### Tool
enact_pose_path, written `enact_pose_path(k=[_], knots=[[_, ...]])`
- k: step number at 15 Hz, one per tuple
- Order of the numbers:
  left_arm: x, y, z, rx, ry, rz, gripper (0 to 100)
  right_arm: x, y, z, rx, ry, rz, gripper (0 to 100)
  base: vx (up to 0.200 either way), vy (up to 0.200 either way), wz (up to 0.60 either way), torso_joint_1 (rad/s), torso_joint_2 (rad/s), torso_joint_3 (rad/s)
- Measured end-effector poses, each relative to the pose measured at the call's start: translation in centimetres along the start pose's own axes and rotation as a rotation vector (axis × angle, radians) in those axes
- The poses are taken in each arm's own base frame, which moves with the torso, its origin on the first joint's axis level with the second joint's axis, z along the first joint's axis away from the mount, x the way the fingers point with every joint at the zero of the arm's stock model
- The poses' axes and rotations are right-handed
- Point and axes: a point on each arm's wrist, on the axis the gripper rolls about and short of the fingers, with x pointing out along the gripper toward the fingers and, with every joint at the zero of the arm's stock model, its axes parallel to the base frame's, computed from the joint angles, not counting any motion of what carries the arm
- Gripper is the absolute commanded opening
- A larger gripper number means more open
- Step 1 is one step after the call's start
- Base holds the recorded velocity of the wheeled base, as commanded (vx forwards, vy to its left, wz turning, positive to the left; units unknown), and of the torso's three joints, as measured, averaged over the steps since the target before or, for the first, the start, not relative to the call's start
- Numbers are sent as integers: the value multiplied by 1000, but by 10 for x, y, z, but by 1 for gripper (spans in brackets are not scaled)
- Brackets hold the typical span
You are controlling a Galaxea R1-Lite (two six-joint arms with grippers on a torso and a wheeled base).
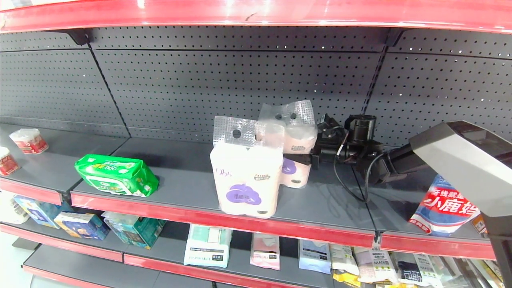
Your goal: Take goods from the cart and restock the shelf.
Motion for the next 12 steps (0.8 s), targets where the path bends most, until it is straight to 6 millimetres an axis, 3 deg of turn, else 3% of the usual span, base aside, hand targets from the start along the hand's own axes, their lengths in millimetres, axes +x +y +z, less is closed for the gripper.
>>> enact_pose_path(k=[12], knots=[[0, 0, 0, 0, 0, 0, 100, 34, 3, 9, 16, -18, -70, 0, 0, 0, 0, 0, 0, 0]])
